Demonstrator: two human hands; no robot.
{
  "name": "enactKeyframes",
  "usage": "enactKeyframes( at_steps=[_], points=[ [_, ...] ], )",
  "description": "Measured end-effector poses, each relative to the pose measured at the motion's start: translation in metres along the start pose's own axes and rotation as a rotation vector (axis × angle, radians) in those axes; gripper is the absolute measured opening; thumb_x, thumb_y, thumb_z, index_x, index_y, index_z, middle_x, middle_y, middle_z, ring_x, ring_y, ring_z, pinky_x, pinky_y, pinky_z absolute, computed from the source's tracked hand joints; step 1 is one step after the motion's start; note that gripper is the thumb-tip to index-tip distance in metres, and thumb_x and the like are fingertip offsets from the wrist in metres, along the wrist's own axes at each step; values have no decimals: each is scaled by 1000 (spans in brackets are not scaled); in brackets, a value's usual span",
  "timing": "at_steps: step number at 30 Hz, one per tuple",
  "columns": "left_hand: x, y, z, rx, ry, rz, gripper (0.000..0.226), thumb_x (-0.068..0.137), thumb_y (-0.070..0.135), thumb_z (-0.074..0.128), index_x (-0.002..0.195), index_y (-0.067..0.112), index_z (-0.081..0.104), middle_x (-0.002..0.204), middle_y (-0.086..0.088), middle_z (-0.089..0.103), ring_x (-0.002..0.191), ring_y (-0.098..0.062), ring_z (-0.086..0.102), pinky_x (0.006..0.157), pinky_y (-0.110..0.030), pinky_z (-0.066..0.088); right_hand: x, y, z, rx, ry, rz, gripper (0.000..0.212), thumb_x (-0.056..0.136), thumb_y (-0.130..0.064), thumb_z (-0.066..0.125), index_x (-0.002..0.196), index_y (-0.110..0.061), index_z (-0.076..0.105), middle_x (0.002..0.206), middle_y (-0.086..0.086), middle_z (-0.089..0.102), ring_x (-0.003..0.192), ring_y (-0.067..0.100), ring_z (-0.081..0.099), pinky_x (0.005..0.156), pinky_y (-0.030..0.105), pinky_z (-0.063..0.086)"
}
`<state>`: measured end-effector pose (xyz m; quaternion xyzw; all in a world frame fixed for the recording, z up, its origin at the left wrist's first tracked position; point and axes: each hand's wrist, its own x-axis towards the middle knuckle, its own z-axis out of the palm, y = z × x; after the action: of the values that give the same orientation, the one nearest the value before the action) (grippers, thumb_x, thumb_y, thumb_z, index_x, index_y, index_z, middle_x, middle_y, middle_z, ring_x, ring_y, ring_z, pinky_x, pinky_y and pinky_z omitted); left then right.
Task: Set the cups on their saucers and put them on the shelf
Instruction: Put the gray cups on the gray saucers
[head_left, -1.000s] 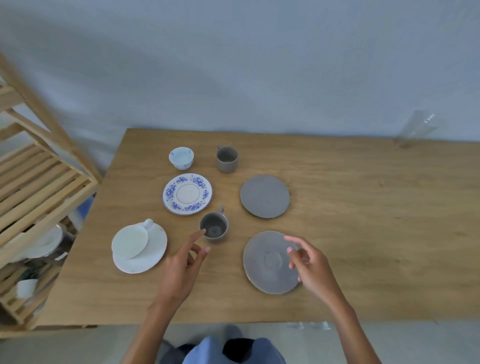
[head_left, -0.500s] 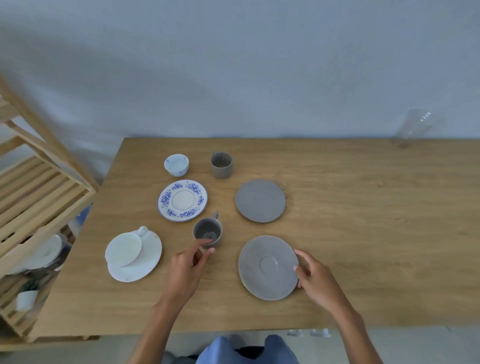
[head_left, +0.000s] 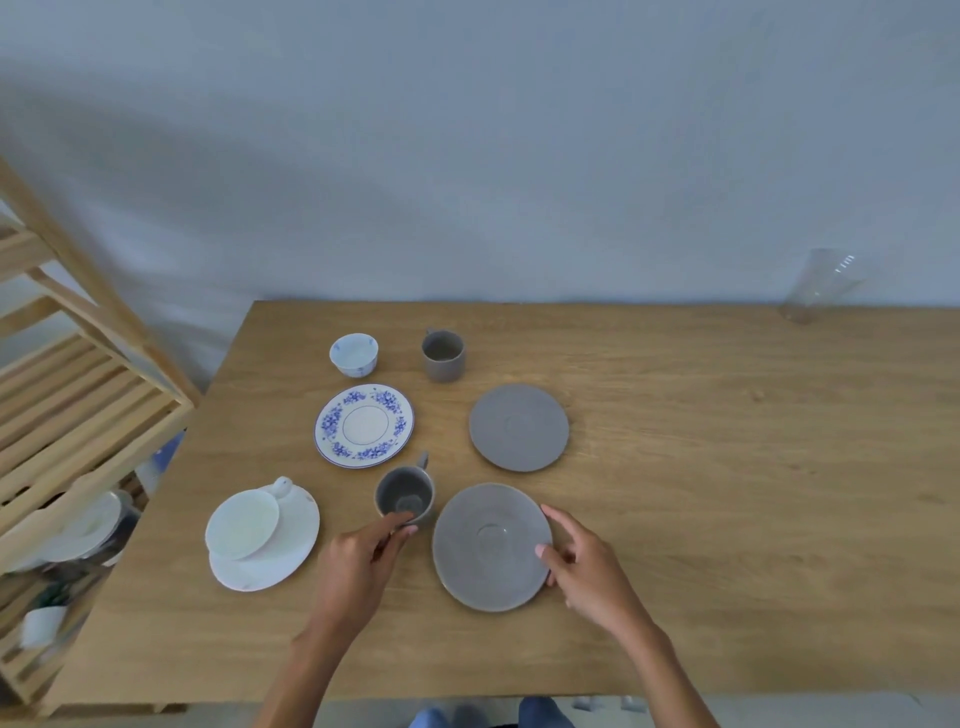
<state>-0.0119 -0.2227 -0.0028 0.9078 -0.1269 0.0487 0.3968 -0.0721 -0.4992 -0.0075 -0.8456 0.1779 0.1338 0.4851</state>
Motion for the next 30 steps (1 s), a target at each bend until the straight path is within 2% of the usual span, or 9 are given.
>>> enactKeyframes(
  at_steps=[3, 6, 9, 11, 15, 18, 21, 24, 30],
  points=[
    [-7, 0, -4, -26, 26, -22, 18, 85, 33, 71, 98, 22, 78, 50, 24, 54, 46, 6, 48, 47, -11, 35, 5, -7, 8, 12, 1, -34, 55, 101, -24, 58, 151, -37, 41, 77, 11, 71, 46, -3, 59, 49, 15, 44],
    [-11, 0, -9, -48, 85, -50, 15, 84, 26, 73, 98, 22, 78, 55, 29, 55, 44, 3, 44, 47, -11, 34, 11, -12, 16, 4, 0, -59, 55, 101, -26, 58, 152, -37, 39, 75, 5, 69, 49, -4, 60, 49, 12, 43],
    [-12, 2, -14, -64, 121, -57, 14, 83, 21, 74, 97, 20, 78, 55, 29, 53, 44, 2, 40, 48, -10, 32, 18, -17, 24, -18, 4, -70, 55, 101, -28, 59, 153, -35, 40, 79, 6, 73, 60, -4, 66, 55, 11, 46],
    [-13, 3, -16, -81, 114, -43, 14, 84, 21, 74, 97, 21, 78, 53, 26, 51, 44, 2, 37, 48, -10, 31, 20, -21, 29, -16, -4, -76, 55, 101, -28, 59, 152, -36, 40, 79, 7, 73, 57, -4, 65, 53, 12, 45],
    [-14, 10, -13, -128, 57, 13, 21, 87, 40, 69, 100, 27, 77, 64, 29, 64, 51, 6, 53, 52, -13, 42, 23, -25, 36, 31, -9, -75, 54, 101, -28, 61, 151, -37, 43, 80, 13, 73, 39, 0, 52, 44, 16, 40],
    [-15, 14, -4, -142, -5, 48, 22, 87, 41, 64, 100, 28, 75, 67, 29, 65, 53, 7, 55, 52, -17, 45, 25, -25, 37, 93, -16, -50, 53, 101, -26, 61, 149, -40, 44, 73, 9, 67, 34, 3, 43, 35, 22, 38],
    [-18, 15, 4, -121, -74, 76, 19, 89, 40, 65, 103, 31, 73, 74, 18, 72, 59, 4, 61, 55, -17, 47, 24, -23, 37, 100, -14, -51, 53, 101, -25, 61, 148, -41, 44, 74, 10, 67, 34, 7, 42, 33, 25, 39],
    [-21, 13, 9, -99, -130, 91, 17, 91, 37, 65, 106, 32, 72, 84, 18, 75, 68, 6, 66, 61, -17, 50, 24, -22, 40, 110, -5, -55, 53, 101, -25, 61, 148, -40, 44, 83, 19, 70, 33, 8, 42, 33, 24, 38],
    [-18, 12, 11, -55, -173, 114, 25, 92, 45, 58, 107, 32, 73, 91, 19, 76, 76, 12, 66, 64, -10, 48, 25, -20, 40, 98, -12, -55, 53, 101, -28, 59, 149, -43, 42, 85, 15, 71, 34, 10, 45, 33, 26, 40]
  ],
)
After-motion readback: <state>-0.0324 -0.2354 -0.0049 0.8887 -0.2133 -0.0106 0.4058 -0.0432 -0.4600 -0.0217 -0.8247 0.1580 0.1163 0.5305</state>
